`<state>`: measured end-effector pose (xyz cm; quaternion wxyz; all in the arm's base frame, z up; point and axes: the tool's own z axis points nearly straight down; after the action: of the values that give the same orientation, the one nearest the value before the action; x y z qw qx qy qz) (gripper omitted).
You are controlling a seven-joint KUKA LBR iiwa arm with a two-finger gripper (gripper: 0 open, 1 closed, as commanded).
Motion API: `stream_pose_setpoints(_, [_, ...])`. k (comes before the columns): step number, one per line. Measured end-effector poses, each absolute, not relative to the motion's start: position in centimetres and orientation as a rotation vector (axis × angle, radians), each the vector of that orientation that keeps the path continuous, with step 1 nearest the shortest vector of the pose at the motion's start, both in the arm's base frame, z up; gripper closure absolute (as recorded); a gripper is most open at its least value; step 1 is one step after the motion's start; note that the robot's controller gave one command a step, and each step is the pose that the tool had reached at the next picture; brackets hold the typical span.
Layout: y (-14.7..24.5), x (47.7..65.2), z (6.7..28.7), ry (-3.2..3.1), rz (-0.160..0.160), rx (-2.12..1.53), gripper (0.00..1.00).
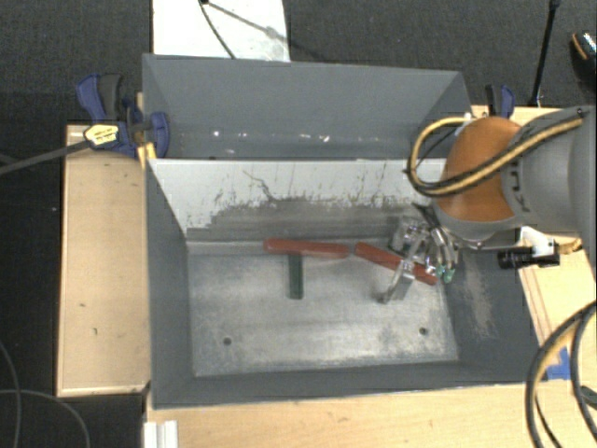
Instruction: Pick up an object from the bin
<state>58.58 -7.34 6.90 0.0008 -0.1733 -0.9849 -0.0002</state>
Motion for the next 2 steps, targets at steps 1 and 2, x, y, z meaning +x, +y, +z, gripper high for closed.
stream_pose_setpoints(1, [-7.4,58.9,7.4,-3.103,-0.001,-0.536,1.0])
stream_pose_setpoints(2, [-8.2,57.8,25.7,-3.114,-0.001,-0.496,1.0])
